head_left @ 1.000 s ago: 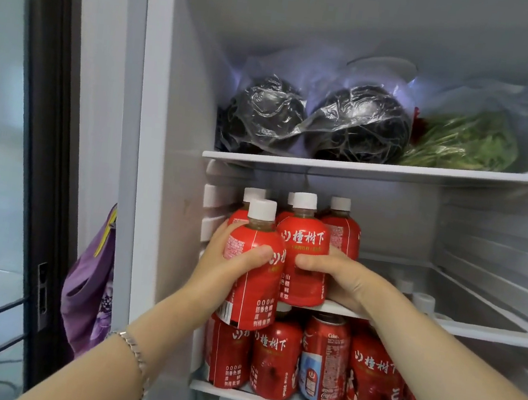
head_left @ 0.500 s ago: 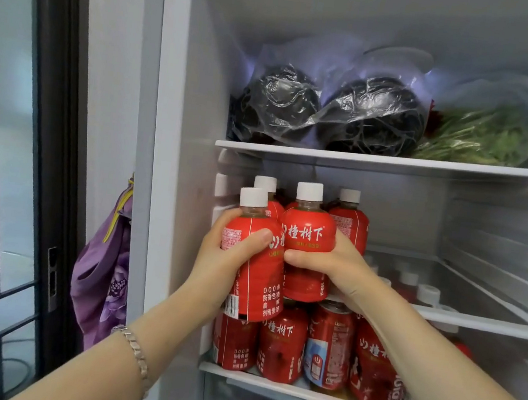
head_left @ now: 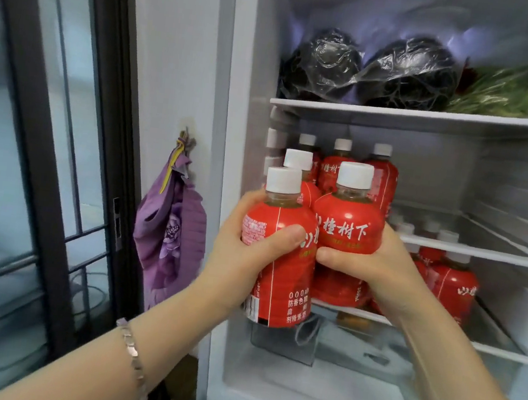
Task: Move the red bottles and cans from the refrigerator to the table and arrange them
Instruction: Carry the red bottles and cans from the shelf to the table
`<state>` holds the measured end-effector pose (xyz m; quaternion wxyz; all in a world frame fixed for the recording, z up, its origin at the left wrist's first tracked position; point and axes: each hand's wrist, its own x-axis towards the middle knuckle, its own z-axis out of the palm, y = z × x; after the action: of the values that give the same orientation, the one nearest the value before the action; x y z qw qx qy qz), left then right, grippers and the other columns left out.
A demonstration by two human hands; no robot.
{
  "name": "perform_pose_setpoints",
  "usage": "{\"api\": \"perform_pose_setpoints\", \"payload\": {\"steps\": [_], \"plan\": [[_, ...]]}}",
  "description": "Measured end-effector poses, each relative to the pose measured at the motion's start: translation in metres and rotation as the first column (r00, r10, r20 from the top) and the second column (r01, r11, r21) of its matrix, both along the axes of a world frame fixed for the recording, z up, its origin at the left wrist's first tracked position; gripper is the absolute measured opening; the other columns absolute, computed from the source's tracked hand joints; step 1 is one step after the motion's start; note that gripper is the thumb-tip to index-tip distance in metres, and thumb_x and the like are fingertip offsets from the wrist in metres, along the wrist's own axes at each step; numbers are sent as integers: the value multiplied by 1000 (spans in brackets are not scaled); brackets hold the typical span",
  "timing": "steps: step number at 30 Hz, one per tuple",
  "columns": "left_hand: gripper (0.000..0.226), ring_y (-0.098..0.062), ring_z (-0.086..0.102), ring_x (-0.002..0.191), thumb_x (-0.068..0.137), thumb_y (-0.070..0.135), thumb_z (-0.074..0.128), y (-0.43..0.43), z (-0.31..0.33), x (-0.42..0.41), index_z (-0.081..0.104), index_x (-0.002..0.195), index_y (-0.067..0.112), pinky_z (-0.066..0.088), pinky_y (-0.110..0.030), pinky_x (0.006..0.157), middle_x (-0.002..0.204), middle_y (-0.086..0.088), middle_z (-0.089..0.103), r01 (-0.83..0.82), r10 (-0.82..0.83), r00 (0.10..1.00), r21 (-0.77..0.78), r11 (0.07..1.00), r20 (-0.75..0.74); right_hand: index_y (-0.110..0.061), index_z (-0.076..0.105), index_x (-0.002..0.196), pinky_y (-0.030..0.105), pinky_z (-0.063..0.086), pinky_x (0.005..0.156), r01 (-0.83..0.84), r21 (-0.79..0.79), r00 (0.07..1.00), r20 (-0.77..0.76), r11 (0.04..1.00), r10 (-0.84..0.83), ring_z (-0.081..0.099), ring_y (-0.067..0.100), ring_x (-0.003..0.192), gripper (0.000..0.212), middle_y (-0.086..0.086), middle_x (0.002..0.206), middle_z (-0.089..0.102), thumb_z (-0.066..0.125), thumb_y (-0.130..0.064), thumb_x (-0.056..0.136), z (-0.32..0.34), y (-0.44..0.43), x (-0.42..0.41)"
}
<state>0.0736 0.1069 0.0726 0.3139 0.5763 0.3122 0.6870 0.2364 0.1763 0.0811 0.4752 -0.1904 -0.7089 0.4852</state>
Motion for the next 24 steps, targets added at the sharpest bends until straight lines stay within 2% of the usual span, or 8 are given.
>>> {"api": "perform_pose_setpoints", "payload": {"steps": [4,8,11,15,18,20,22,24], "plan": [[90,-18,69,87,28,50,89,-53,-17,-4,57,107,23,58,-35,74,92,1,72,-160,162,986,-47,986,39,-26,59,110,34,56,79,-100,-42,995,10,994,100,70,17,94,79,0,102,72,87,-23,36,-21,-30,-20],[86,-19,69,85,27,52,90,-118,-40,-4,58,103,26,57,-32,69,93,-2,70,-344,350,935,-101,934,52,-18,62,111,26,56,71,-279,-72,960,8,958,280,71,15,88,82,1,97,74,84,-28,32,-47,-68,-40],[65,-15,69,81,41,35,80,-176,-62,3,57,101,28,57,-32,69,88,3,70,-498,509,857,-133,857,73,-18,61,112,26,57,70,-415,-82,907,44,906,419,71,15,87,85,1,97,74,84,-29,31,-64,-106,-54],[59,-17,68,85,46,36,75,-262,-84,15,57,102,31,57,-32,70,94,1,69,-653,678,728,-201,730,96,-14,61,111,27,56,71,-588,-107,799,78,801,597,70,15,85,87,2,97,73,87,-28,30,-83,-170,-77],[57,-16,68,84,47,35,76,-330,-95,25,57,100,31,56,-29,69,89,4,69,-758,788,608,-228,612,96,-15,60,112,27,56,71,-696,-148,697,92,702,711,70,16,87,104,2,97,73,93,-46,19,-97,-227,-95],[65,-16,68,86,42,39,83,-384,-103,35,57,101,31,56,-28,70,93,3,68,-835,868,491,-245,492,70,-14,59,116,31,56,75,-781,-173,591,108,600,799,70,18,91,109,4,102,72,91,-52,18,-104,-277,-106],[69,-16,68,88,40,44,85,-431,-108,47,56,102,33,56,-29,73,96,2,67,-881,918,392,-263,393,60,-13,58,118,31,56,77,-840,-175,497,134,514,857,70,17,92,111,4,103,72,92,-49,18,-110,-322,-113],[62,-16,67,91,48,41,77,-487,-114,65,54,105,32,56,-32,76,100,0,65,-926,966,254,-276,256,42,-13,59,115,26,56,73,-893,-186,382,168,410,909,70,14,88,98,1,98,73,91,-34,24,-113,-380,-117]]}}
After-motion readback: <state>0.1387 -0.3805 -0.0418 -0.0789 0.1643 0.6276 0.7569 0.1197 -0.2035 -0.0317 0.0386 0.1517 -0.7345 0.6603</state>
